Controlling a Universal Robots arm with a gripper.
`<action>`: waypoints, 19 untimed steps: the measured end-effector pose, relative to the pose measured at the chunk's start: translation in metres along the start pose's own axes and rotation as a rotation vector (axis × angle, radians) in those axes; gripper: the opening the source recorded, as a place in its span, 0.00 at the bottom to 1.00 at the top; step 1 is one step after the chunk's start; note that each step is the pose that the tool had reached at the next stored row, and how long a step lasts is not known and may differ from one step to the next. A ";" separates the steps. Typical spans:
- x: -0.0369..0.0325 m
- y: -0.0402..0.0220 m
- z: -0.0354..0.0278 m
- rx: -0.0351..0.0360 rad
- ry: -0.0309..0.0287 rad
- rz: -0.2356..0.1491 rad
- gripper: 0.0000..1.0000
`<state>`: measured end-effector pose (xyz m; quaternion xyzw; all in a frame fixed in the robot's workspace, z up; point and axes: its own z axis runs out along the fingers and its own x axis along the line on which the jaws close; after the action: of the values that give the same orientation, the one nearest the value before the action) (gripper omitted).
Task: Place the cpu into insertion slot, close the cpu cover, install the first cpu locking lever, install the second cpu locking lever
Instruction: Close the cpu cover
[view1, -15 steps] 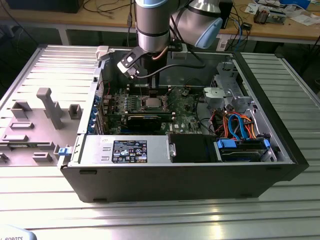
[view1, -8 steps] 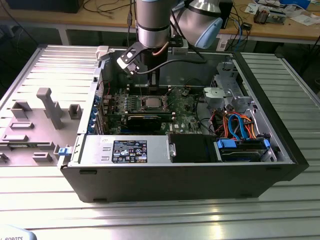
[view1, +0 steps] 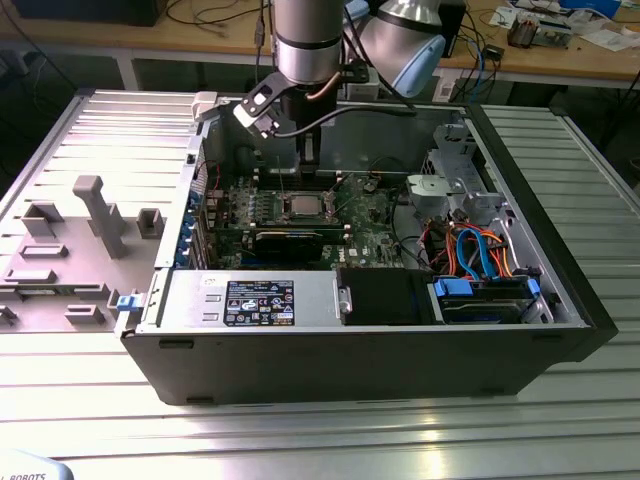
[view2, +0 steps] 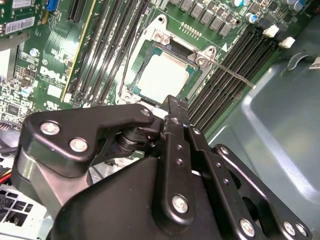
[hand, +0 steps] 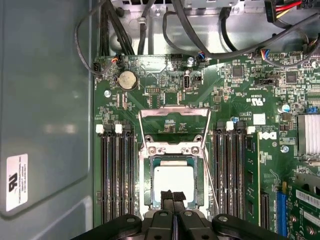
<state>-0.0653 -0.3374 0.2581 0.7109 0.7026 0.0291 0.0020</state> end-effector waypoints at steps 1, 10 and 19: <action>0.0000 0.0010 0.0001 0.0001 0.0001 0.000 0.11; 0.0000 0.0030 0.0002 0.0003 0.0001 0.000 0.11; 0.0001 0.0066 0.0005 0.0004 0.0001 0.000 0.11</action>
<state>-0.0586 -0.3374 0.2578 0.7109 0.7027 0.0290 0.0019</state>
